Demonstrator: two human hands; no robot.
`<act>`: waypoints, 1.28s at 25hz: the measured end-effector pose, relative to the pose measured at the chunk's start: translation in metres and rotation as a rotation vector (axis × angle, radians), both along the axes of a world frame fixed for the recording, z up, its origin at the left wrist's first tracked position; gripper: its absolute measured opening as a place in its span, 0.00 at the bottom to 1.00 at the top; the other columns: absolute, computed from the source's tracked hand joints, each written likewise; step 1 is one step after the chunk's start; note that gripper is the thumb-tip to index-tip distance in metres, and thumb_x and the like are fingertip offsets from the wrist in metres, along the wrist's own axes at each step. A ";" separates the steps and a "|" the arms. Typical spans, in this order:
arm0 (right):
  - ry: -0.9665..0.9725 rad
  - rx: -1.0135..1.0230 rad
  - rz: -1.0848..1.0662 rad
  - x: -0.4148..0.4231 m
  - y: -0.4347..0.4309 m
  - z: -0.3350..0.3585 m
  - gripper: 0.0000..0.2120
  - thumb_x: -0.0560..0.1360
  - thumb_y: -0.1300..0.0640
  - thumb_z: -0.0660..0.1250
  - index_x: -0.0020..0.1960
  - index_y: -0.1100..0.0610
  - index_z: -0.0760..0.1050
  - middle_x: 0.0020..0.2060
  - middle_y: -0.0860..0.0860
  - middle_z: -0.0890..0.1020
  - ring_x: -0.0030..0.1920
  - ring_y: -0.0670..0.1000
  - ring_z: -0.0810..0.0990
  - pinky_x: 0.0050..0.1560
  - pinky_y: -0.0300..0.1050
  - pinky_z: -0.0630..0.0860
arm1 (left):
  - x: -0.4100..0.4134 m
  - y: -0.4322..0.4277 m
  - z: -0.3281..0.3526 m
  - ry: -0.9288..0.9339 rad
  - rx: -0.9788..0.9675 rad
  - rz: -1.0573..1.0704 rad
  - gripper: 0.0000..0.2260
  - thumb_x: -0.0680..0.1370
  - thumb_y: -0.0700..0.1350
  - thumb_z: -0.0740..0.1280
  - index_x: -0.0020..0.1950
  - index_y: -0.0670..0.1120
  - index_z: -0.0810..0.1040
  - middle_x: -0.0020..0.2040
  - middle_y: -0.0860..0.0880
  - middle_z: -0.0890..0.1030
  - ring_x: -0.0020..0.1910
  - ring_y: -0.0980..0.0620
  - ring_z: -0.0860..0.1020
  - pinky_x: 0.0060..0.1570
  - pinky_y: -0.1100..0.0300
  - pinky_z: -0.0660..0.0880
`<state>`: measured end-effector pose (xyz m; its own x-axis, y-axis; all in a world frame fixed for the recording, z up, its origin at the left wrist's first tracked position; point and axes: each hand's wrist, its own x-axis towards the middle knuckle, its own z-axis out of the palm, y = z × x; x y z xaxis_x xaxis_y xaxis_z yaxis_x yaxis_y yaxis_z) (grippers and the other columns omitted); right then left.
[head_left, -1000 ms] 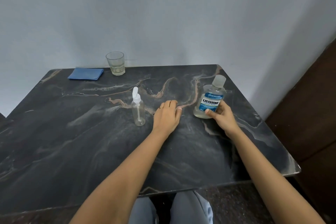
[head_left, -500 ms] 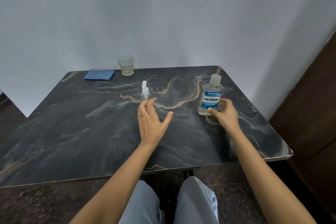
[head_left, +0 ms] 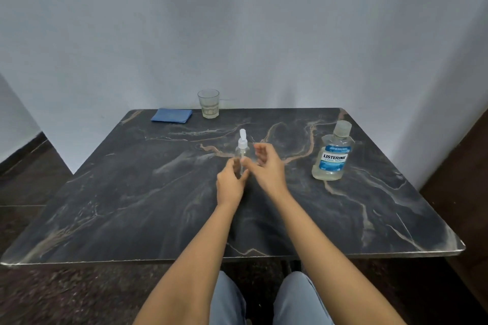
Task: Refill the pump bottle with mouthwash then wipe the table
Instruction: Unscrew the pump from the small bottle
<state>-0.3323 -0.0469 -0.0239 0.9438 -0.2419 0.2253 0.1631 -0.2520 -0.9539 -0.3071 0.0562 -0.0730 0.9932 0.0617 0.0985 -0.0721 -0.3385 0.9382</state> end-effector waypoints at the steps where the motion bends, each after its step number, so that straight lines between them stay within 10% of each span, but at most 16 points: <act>1: -0.014 0.000 0.010 0.007 0.007 -0.002 0.19 0.69 0.55 0.75 0.57 0.55 0.74 0.56 0.48 0.79 0.59 0.46 0.77 0.62 0.41 0.73 | -0.004 0.000 0.000 -0.002 0.013 0.001 0.15 0.77 0.46 0.69 0.63 0.50 0.75 0.54 0.51 0.82 0.54 0.53 0.79 0.55 0.57 0.75; 10: -0.153 0.248 -0.173 0.024 0.033 -0.010 0.05 0.70 0.58 0.74 0.43 0.55 0.78 0.39 0.50 0.84 0.43 0.50 0.83 0.47 0.47 0.80 | -0.005 0.003 -0.008 -0.045 0.150 -0.005 0.16 0.76 0.45 0.68 0.64 0.49 0.74 0.56 0.50 0.83 0.56 0.52 0.80 0.59 0.50 0.76; 18: -0.125 0.051 -0.050 0.029 0.017 -0.009 0.06 0.78 0.56 0.63 0.53 0.51 0.76 0.42 0.51 0.83 0.41 0.49 0.80 0.47 0.47 0.77 | -0.006 0.004 -0.003 -0.046 0.174 -0.008 0.15 0.77 0.48 0.68 0.63 0.49 0.74 0.52 0.51 0.82 0.51 0.52 0.79 0.55 0.53 0.76; 32: -0.191 0.354 0.073 0.029 0.005 0.058 0.11 0.76 0.59 0.68 0.58 0.55 0.79 0.53 0.50 0.82 0.49 0.40 0.79 0.50 0.35 0.76 | -0.009 0.004 -0.002 -0.051 0.159 -0.007 0.20 0.76 0.54 0.70 0.66 0.51 0.73 0.57 0.53 0.81 0.56 0.54 0.78 0.59 0.54 0.75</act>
